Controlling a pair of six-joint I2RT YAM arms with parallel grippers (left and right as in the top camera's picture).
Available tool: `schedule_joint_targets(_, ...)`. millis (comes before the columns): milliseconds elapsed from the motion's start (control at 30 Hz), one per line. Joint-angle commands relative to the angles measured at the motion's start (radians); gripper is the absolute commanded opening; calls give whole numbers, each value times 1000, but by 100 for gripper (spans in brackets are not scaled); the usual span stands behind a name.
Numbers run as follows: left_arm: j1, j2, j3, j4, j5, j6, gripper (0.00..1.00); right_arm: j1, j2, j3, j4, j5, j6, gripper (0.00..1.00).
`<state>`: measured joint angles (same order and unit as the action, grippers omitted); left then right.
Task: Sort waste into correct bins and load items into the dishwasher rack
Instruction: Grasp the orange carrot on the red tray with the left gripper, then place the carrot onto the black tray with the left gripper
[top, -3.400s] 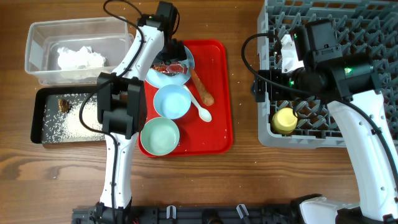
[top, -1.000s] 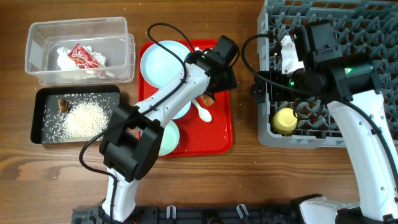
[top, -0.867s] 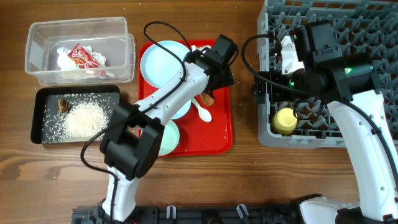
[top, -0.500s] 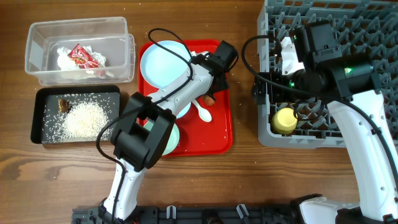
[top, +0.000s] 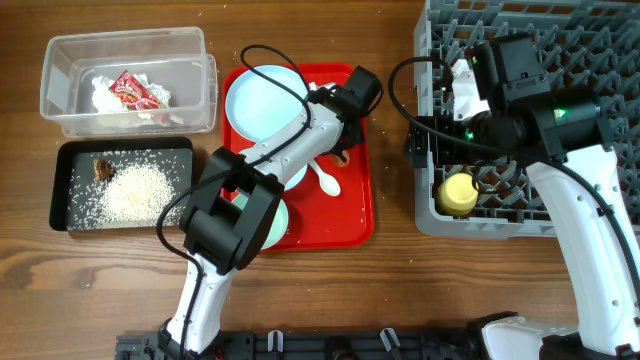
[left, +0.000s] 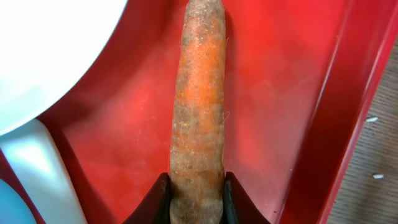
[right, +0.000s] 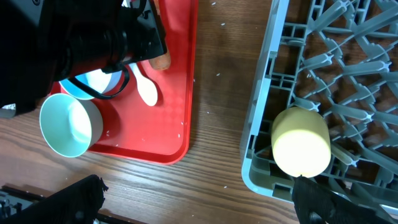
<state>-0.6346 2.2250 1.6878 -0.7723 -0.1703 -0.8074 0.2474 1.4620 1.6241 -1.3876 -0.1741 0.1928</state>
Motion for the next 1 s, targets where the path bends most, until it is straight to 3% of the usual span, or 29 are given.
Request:
schedule_joint_targets(0, 3, -52, 30, -32, 39, 93, 13, 0, 7, -10, 3, 19, -8, 100)
schedule_joint_targets(367, 59, -328, 35, -193, 30, 176, 13, 0, 7, -10, -2, 19, -10, 100)
schedule_joint_targets(500, 185, -415, 35, -299, 21, 175, 12, 0, 7, -10, -1, 18, -10, 100)
schedule_joint_targets(600, 328, -434, 34, -385, 21, 169, 4, 0, 7, -10, -4, 18, -9, 100)
schedule_joint_targets(900, 661, -434, 33, -453, 20, 137, 4, 0, 7, -10, -13, 19, -10, 100)
schedule_joint_targets(967, 738, -434, 32, -499, 19, 83, 4, 0, 7, -10, -13, 19, -10, 100)
